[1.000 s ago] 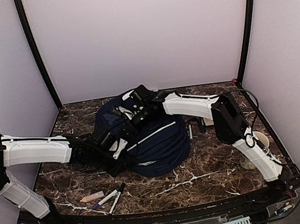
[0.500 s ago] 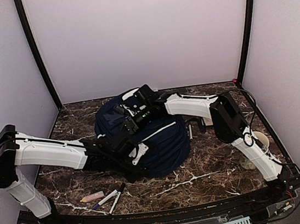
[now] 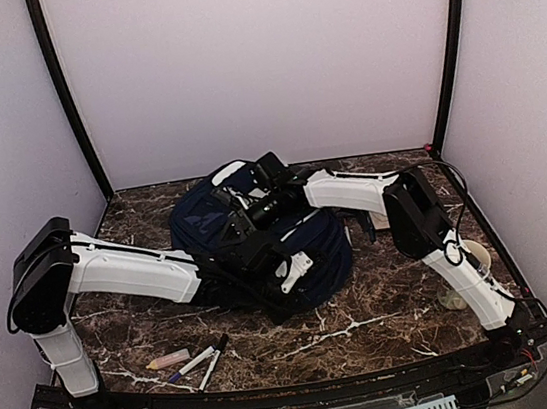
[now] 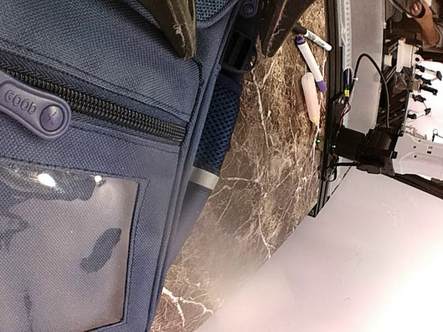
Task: Pack the student bag
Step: Zip the largest pocket of the bag in the student bag, then adjust the student bag at the center of the board.
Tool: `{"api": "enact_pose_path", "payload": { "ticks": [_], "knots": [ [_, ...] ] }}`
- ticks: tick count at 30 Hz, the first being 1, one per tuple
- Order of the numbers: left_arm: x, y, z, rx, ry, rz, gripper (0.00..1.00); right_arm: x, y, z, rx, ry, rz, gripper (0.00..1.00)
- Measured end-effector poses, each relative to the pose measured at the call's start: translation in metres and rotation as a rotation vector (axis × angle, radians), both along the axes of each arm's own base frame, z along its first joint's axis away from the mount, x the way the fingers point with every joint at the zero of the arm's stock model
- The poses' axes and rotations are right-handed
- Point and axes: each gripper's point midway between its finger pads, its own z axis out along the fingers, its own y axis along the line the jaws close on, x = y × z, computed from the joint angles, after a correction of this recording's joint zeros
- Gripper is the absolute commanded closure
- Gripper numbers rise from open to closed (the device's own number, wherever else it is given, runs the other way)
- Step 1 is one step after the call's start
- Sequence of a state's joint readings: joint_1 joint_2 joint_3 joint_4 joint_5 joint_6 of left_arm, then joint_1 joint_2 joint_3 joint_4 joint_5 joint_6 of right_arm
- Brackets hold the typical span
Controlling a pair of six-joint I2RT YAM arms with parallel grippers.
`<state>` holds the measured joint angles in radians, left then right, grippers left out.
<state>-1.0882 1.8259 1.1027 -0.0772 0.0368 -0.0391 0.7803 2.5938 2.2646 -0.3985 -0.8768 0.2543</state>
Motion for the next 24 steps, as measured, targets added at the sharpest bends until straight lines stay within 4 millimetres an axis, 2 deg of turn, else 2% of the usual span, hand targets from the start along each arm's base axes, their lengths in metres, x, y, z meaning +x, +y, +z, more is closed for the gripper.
{"api": "enact_pose_path", "payload": {
  "ticks": [4,7,11,15,17,19,21,24],
  "knots": [
    [-0.008,-0.017,0.017,-0.027,-0.037,-0.071,0.61,-0.001,-0.005,0.005,0.004,-0.019,0.015,0.60],
    [-0.014,-0.018,0.034,-0.032,-0.070,-0.115,0.58,-0.003,-0.019,0.011,-0.024,-0.026,0.009,0.56],
    [-0.020,0.000,0.074,-0.028,-0.136,-0.155,0.57,0.001,-0.059,0.029,-0.077,-0.056,-0.036,0.52],
    [-0.018,0.020,0.103,-0.019,-0.227,-0.171,0.56,0.001,-0.107,0.065,-0.092,-0.127,-0.089,0.50],
    [-0.013,0.030,0.101,0.013,-0.246,-0.171,0.56,-0.004,-0.130,0.078,-0.098,-0.158,-0.111,0.49],
    [-0.009,0.036,0.090,0.052,-0.239,-0.175,0.56,-0.011,-0.146,0.080,-0.114,-0.180,-0.123,0.48],
    [-0.001,0.043,0.075,0.093,-0.221,-0.167,0.56,-0.019,-0.163,0.072,-0.155,-0.188,-0.129,0.47],
    [0.008,0.051,0.053,0.138,-0.189,-0.161,0.56,-0.032,-0.190,0.043,-0.243,-0.165,-0.137,0.47]
  ]
}}
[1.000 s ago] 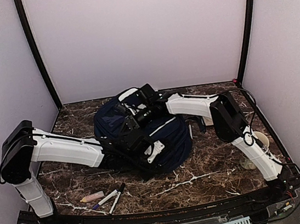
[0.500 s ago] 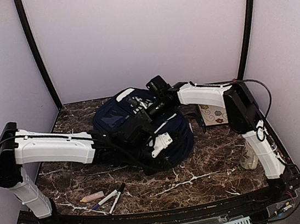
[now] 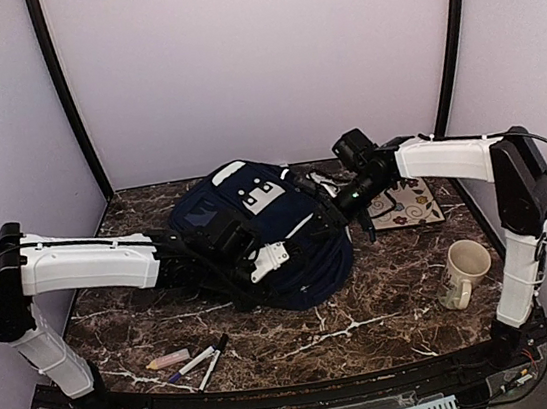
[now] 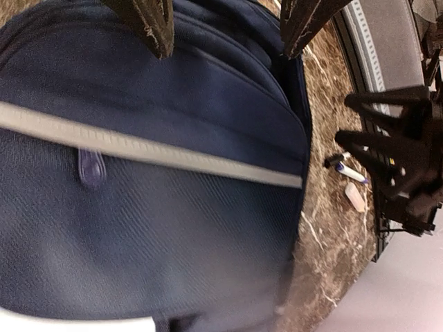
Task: Pack the student bag
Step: Adjust the student bag at the center of the board.
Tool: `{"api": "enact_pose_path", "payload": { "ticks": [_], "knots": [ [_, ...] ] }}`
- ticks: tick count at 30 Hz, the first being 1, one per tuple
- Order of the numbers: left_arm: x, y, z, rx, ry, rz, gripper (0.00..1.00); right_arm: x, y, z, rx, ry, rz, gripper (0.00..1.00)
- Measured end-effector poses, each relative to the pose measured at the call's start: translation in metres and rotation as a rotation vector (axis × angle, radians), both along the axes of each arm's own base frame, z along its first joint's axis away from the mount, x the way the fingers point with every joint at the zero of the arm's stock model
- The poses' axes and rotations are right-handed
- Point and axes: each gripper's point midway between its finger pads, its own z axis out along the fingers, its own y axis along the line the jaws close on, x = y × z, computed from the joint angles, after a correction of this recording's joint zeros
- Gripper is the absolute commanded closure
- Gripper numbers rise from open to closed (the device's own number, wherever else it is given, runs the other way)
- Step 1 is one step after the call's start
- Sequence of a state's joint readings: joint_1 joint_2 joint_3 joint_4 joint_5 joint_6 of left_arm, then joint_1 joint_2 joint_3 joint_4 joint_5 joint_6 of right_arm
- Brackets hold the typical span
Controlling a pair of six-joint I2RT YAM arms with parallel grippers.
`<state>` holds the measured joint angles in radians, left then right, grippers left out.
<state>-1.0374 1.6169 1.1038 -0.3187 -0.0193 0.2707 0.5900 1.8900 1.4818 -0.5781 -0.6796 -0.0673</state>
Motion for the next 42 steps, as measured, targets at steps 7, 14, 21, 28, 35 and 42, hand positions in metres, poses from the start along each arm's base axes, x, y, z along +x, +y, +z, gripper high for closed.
{"api": "enact_pose_path", "payload": {
  "ticks": [7,14,21,28,35,42],
  "knots": [
    [0.012,-0.004,-0.038,0.040,0.036,-0.023,0.58,-0.010,-0.063,-0.049,-0.154,0.089,-0.076,0.47],
    [0.011,-0.015,-0.058,0.054,0.064,-0.073,0.68,-0.007,-0.087,-0.072,-0.237,0.094,-0.116,0.48],
    [0.014,-0.021,-0.056,0.025,0.059,-0.061,0.85,0.020,-0.073,-0.101,-0.272,0.139,-0.118,0.50],
    [0.021,-0.020,-0.059,-0.038,0.061,0.024,0.89,0.061,-0.045,-0.099,-0.279,0.146,-0.127,0.50],
    [0.026,-0.003,-0.051,-0.104,0.048,0.140,0.79,0.082,-0.006,-0.098,-0.248,0.103,-0.098,0.50],
    [0.021,-0.001,-0.042,-0.153,0.053,0.175,0.64,0.078,-0.018,-0.091,-0.285,0.029,-0.117,0.44]
  ]
}}
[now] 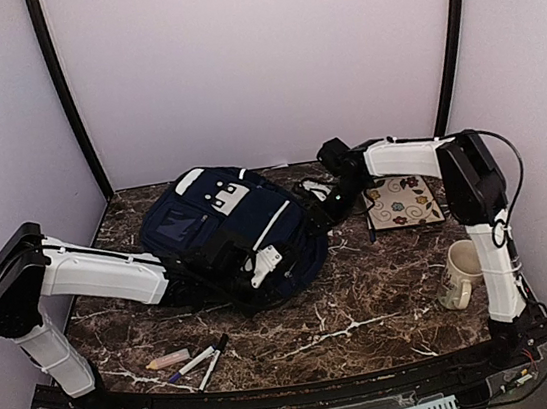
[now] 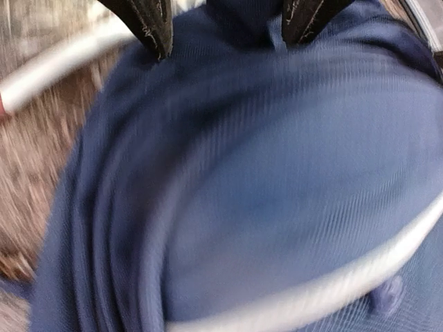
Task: Pack the student bag
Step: Adjust the student bag at the center of the board, then hold the largest pocket of the student bag.
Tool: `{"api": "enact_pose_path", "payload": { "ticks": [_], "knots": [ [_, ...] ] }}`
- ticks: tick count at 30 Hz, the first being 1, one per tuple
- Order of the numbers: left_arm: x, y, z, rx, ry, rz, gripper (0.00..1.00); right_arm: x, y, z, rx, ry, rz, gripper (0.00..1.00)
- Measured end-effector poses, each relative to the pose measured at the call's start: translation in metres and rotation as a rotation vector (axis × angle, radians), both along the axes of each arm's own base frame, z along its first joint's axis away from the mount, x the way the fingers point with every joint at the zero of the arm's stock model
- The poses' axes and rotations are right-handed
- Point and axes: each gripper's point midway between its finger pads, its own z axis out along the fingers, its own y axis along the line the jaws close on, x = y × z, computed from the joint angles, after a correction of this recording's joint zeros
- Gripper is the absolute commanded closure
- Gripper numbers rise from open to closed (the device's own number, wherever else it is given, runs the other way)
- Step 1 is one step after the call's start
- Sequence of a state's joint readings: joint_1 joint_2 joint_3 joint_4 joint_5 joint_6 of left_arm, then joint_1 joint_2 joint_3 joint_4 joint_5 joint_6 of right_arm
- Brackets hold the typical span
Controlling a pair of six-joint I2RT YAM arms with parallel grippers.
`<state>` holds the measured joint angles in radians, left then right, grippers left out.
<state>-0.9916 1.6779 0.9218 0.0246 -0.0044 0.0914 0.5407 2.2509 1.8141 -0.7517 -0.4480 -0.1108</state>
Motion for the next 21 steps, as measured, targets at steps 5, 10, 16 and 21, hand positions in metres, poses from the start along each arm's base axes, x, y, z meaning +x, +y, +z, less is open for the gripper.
{"api": "enact_pose_path", "payload": {
  "ticks": [5,10,16,21],
  "knots": [
    [0.003,-0.002,0.004,-0.028,0.006,0.012,0.62,-0.027,-0.026,0.032,-0.012,-0.092,0.000,0.44],
    [0.013,-0.003,0.010,-0.070,0.003,0.025,0.70,-0.064,-0.034,0.062,0.069,-0.167,0.042,0.46],
    [0.026,-0.001,0.010,-0.108,0.007,0.038,0.79,-0.129,-0.012,0.034,0.113,-0.100,0.185,0.48],
    [0.025,-0.005,0.002,-0.127,0.034,0.016,0.74,-0.155,0.015,0.033,0.153,-0.101,0.274,0.47]
  ]
}}
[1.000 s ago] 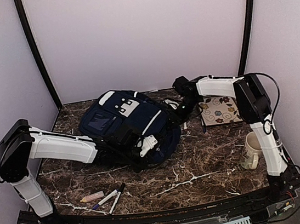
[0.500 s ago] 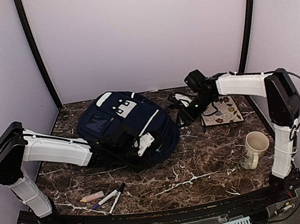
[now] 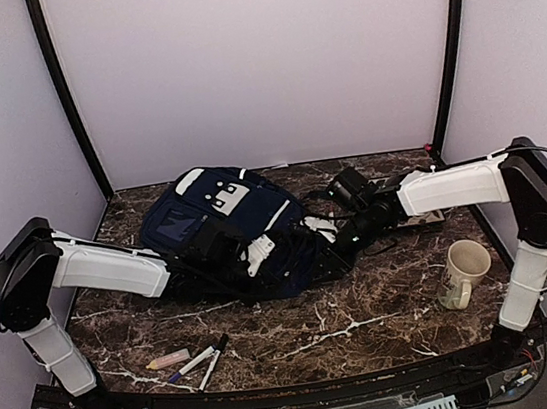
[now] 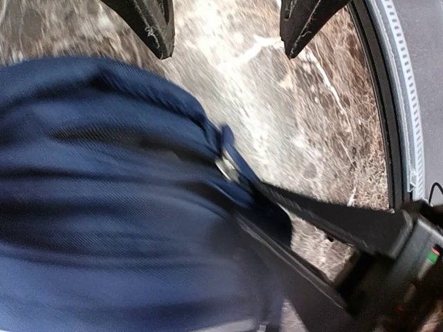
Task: Pack the student bag
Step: Hold the largest pocket of the student bag, then grab the largest pocket of the student bag.
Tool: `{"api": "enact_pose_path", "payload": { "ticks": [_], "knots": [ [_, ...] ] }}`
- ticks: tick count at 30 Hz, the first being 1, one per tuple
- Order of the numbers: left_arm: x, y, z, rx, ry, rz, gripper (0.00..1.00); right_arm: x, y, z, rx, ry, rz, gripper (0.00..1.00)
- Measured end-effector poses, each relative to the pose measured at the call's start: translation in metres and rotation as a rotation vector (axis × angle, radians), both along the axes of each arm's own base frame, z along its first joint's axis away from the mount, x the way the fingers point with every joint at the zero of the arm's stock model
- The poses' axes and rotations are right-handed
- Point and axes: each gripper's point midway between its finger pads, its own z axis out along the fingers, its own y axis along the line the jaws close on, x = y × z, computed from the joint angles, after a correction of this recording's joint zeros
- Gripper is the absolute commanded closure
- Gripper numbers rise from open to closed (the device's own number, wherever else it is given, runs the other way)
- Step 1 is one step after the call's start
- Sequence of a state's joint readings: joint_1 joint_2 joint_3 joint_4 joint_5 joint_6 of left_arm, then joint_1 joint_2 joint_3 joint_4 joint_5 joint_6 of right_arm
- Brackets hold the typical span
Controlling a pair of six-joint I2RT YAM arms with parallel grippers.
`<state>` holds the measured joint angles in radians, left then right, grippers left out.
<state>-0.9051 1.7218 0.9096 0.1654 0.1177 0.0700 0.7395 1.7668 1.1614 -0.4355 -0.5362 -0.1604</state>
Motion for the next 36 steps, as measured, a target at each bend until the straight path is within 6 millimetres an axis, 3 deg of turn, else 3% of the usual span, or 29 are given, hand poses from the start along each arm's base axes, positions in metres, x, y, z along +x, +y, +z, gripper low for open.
{"api": "enact_pose_path", "payload": {
  "ticks": [3,8,16,25,32,36],
  "knots": [
    [-0.004,-0.002,-0.002,-0.016,0.011,-0.015,0.72,-0.002,0.012,-0.004,0.014,0.000,0.018,0.46],
    [-0.006,-0.002,-0.004,-0.041,0.023,-0.023,0.85,0.000,0.022,-0.021,0.004,0.020,0.003,0.46],
    [-0.007,-0.004,-0.007,-0.090,0.050,-0.016,1.00,0.005,0.030,-0.022,0.027,0.019,-0.022,0.47],
    [-0.007,-0.007,-0.008,-0.154,0.088,0.015,1.00,0.009,0.039,-0.029,0.047,0.038,-0.034,0.53],
    [-0.007,-0.008,-0.008,-0.183,0.107,0.030,1.00,0.012,0.041,-0.029,0.054,0.044,-0.052,0.70],
    [-0.007,-0.008,-0.009,-0.189,0.111,0.035,1.00,0.013,0.042,-0.031,0.053,0.046,-0.059,0.67]
  ]
}}
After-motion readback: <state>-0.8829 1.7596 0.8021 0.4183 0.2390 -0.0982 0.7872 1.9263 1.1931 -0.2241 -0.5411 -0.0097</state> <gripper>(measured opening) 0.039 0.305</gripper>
